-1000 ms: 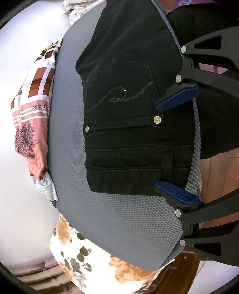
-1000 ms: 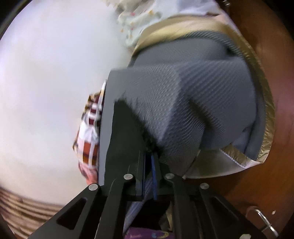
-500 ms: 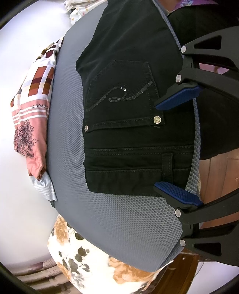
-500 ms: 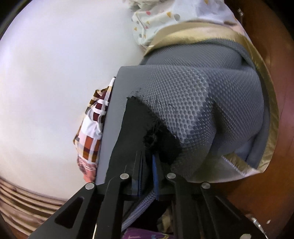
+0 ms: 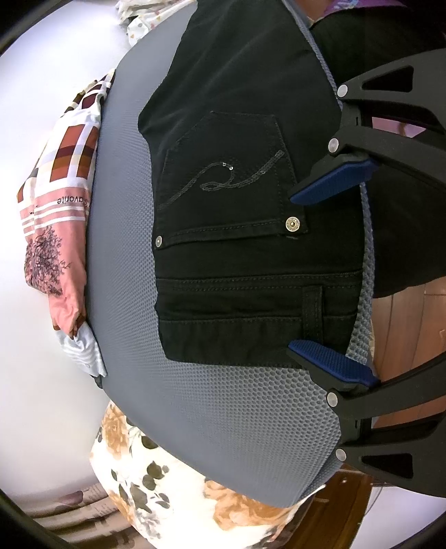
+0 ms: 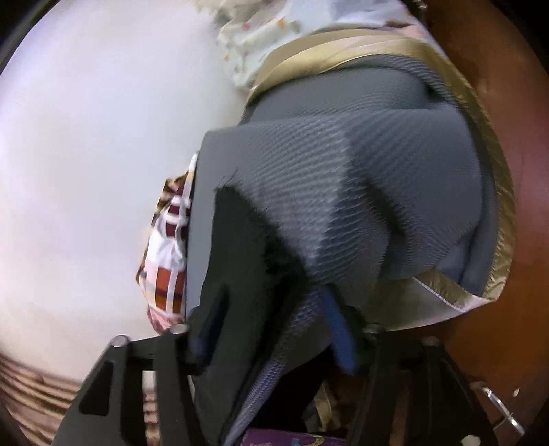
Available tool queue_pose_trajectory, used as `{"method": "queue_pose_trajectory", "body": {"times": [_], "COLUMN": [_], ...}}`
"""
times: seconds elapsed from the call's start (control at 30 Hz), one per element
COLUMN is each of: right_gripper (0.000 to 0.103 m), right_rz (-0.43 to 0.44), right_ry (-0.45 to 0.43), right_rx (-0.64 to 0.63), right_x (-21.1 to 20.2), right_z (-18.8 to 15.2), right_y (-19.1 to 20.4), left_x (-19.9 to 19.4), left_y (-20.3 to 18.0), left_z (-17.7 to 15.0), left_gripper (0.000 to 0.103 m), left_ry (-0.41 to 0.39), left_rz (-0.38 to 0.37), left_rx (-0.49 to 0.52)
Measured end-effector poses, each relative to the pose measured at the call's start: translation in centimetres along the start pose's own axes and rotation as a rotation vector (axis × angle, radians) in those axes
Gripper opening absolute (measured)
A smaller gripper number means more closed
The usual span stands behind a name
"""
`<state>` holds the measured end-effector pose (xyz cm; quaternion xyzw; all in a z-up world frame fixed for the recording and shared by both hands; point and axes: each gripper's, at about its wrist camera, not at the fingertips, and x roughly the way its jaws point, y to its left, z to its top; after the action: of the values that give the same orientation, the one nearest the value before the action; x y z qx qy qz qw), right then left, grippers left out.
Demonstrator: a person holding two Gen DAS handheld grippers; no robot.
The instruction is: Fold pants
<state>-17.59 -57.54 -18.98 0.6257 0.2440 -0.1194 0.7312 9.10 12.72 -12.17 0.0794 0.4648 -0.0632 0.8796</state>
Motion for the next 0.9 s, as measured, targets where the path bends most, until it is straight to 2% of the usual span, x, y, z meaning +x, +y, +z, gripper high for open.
{"method": "queue_pose_trajectory", "body": {"times": [0.03,0.07,0.1,0.3,0.47,0.63,0.7,0.73,0.77,0.9], "right_gripper": [0.035,0.016,0.006,0.012,0.033,0.036,0.032,0.02,0.014,0.014], "right_rz": [-0.057,-0.088,-0.072,-0.082,-0.033,-0.017,-0.018,-0.05,-0.072,-0.077], "right_ry": [-0.009,-0.016,-0.014,-0.018,-0.017,-0.022,-0.017,-0.006,0.01,0.009], "right_rx": [-0.051,-0.104,-0.142,-0.174,-0.082,-0.076,-0.095,-0.124,-0.138,-0.159], "right_x": [0.0,-0.1,-0.2,0.1,0.9,2.6,3.3,3.7,4.1,3.9], "right_z": [-0.3,-0.6,-0.7,-0.5,0.1,0.7,0.8,0.7,0.7,0.7], "right_y": [0.8,1.5,2.1,2.5,1.3,2.3,2.8,3.3,3.4,3.4], "left_x": [0.0,0.0,0.0,0.1,0.0,0.0,0.1,0.0,0.0,-0.1], "left_y": [0.0,0.0,0.0,-0.2,-0.1,-0.1,-0.2,-0.2,-0.2,-0.3], "left_z": [0.0,0.0,0.0,0.0,0.0,0.0,-0.1,-0.1,0.0,0.0], "left_gripper": [0.082,0.082,0.082,0.082,0.082,0.083,0.083,0.083,0.084,0.084], "left_ry": [0.0,-0.001,-0.001,-0.002,-0.002,0.001,0.002,0.001,0.001,-0.001], "left_rz": [-0.001,-0.002,-0.003,0.0,-0.008,-0.001,0.002,0.003,0.003,-0.006], "left_rx": [-0.001,-0.004,-0.005,0.004,-0.004,0.006,0.011,0.013,0.013,0.004]}}
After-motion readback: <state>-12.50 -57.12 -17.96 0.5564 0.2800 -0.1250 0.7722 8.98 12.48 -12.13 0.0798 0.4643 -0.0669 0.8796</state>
